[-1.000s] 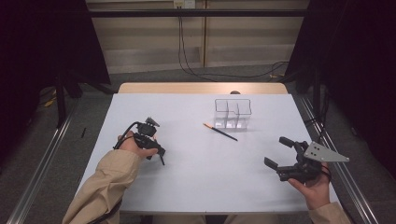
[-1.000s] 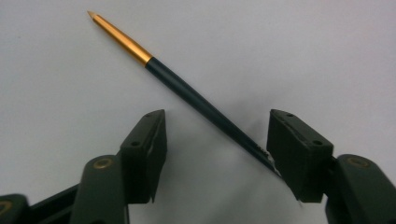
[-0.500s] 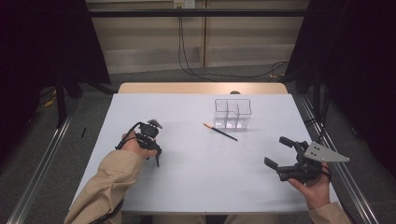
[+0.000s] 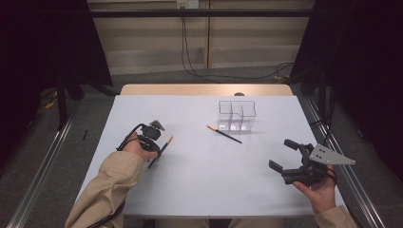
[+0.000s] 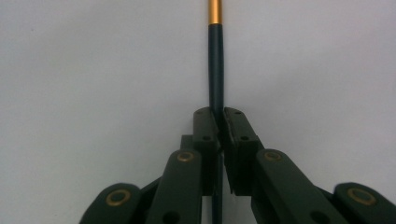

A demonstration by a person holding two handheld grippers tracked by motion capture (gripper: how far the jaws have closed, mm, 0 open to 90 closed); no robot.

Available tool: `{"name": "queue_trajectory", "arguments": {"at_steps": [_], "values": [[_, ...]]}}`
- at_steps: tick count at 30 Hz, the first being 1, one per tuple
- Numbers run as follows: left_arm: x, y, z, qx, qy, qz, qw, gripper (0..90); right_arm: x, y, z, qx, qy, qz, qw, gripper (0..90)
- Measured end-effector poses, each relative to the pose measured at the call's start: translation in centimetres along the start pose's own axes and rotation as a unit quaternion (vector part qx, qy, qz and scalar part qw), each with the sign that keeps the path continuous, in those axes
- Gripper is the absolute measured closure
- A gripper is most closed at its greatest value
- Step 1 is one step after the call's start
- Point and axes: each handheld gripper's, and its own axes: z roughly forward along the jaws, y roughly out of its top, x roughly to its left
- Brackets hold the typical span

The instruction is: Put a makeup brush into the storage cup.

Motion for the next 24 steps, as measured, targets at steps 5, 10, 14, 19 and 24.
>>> {"name": "queue_trajectory", "arguments": {"at_steps": [5,10,14,19,24], "values": [[0.1,0.4,0.0,0.014,-0.006,0.002,0.9999,84.6,0.0,0.0,0.0,0.001,0.0,0.0,1.0,3.8],[0.2,0.6,0.0,0.022,-0.01,0.003,0.9997,84.6,0.0,0.0,0.0,0.001,0.0,0.0,1.0,3.8],[0.3,0.8,0.0,0.029,-0.014,0.004,0.9995,84.6,0.0,0.0,-0.1,0.0,0.0,0.0,1.0,3.8],[0.2,1.1,0.0,0.039,-0.015,0.007,0.9991,84.6,0.0,0.0,-0.1,0.0,0.0,0.0,1.0,3.8],[0.3,1.1,0.2,0.043,-0.016,0.013,0.9989,83.5,0.0,0.0,-0.1,0.001,-0.002,0.0,1.0,3.8]]}}
